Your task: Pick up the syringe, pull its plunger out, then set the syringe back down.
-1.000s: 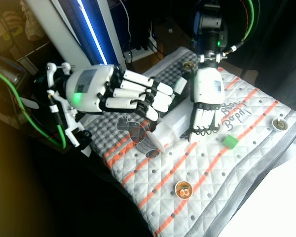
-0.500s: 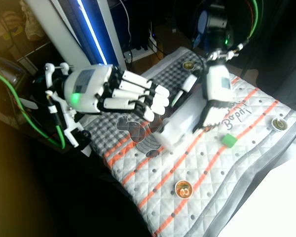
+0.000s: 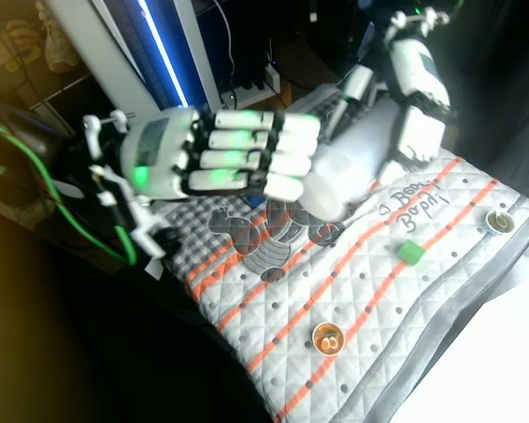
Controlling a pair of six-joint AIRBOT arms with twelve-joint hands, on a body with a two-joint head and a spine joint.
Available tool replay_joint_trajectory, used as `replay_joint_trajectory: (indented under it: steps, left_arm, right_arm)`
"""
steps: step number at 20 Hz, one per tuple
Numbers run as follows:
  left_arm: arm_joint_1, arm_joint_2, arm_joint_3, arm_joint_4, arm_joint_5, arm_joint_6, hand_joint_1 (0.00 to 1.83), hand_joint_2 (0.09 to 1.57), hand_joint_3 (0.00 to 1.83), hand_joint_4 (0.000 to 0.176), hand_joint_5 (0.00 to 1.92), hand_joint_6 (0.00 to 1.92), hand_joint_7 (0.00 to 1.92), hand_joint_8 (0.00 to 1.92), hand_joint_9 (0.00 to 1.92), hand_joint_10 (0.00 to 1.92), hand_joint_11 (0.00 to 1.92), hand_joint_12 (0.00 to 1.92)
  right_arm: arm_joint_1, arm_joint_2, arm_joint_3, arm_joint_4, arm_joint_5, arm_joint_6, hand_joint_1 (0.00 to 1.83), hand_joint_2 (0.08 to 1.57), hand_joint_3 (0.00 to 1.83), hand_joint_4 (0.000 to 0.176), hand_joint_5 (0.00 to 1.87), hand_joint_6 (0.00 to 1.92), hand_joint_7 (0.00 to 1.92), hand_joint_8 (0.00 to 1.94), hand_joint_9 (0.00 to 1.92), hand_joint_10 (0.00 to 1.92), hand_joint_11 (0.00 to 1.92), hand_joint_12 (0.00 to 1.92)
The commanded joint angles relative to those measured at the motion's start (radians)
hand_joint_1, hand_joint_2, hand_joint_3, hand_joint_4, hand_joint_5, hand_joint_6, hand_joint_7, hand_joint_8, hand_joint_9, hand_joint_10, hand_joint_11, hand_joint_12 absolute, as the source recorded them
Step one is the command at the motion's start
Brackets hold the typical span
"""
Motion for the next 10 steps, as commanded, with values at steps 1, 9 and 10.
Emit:
replay_joint_trajectory:
  steps: [1, 9, 10]
  left_arm:
    - [-0.012, 0.008, -0.005, 0.029, 0.161, -0.014, 1.37, 1.15, 0.00, 0.000, 0.79, 1.09, 0.94, 1.10, 0.89, 1.33, 0.79, 1.47]
    - [-0.013, 0.013, -0.042, 0.080, 0.195, -0.015, 1.37, 1.17, 0.00, 0.000, 0.76, 1.06, 0.92, 1.12, 0.85, 1.42, 0.79, 1.57]
    - [-0.013, 0.013, -0.042, 0.080, 0.198, -0.015, 1.38, 1.15, 0.00, 0.000, 0.74, 1.07, 0.96, 1.06, 0.91, 1.36, 0.78, 1.52]
  right_arm:
    - [0.016, -0.007, 0.009, -0.009, 0.119, 0.027, 0.78, 0.92, 0.00, 0.000, 0.12, 0.00, 0.08, 0.00, 0.14, 0.01, 0.00, 0.72]
    - [0.039, -0.049, 0.028, -0.013, 0.106, 0.038, 0.89, 0.94, 0.01, 0.000, 0.36, 0.04, 0.34, 0.03, 0.39, 0.08, 0.00, 1.15]
    - [0.042, -0.053, 0.031, -0.015, 0.102, 0.038, 0.92, 0.94, 0.00, 0.000, 0.43, 0.04, 0.42, 0.03, 0.46, 0.10, 0.04, 1.21]
